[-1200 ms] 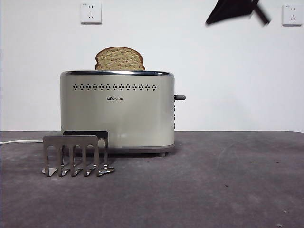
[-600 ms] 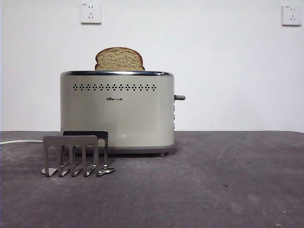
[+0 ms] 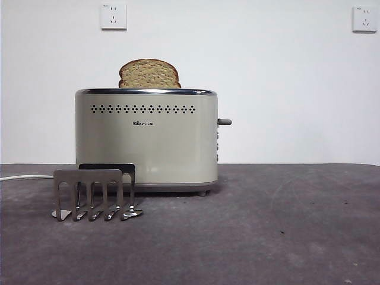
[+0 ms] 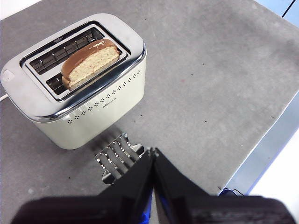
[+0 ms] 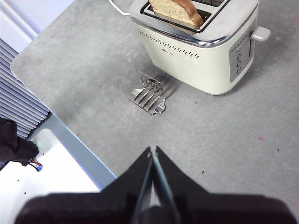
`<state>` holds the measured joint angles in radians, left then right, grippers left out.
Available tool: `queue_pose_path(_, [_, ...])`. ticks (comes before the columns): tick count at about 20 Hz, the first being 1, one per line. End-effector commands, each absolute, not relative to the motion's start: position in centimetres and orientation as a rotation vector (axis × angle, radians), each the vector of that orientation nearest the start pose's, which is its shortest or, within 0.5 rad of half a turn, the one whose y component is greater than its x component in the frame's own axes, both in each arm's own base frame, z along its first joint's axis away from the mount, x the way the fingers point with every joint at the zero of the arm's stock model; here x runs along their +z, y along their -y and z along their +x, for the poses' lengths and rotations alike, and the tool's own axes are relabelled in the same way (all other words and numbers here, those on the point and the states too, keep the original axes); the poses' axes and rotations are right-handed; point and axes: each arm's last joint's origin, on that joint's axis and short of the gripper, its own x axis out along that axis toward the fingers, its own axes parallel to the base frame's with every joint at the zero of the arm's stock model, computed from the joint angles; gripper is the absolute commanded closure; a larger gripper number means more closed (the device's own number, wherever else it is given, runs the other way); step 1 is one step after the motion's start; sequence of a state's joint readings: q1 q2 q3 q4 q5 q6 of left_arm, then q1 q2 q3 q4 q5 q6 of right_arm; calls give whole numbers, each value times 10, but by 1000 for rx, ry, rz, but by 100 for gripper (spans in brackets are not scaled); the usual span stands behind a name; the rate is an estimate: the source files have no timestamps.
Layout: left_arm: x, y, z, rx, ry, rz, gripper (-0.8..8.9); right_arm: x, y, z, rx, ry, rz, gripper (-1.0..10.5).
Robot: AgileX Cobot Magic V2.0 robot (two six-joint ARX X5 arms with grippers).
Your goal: Pick up a slice of bread from the rack,put the bread on the toaster,press the button
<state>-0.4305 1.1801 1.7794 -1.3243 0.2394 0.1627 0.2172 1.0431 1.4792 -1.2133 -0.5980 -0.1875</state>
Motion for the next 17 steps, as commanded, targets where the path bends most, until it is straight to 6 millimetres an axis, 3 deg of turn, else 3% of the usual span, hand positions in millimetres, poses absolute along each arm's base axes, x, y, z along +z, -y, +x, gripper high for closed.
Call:
queue_pose_path(1, [471, 73, 142, -700, -687, 216, 816, 425, -48, 143, 835, -714, -8, 946])
queue_pose_path(13, [472, 73, 143, -690, -667, 216, 816, 425, -48, 143, 835, -715, -8, 946])
queue_pose_path(17, [486, 54, 126, -626, -501, 283, 816, 425, -48, 143, 835, -714, -8, 946])
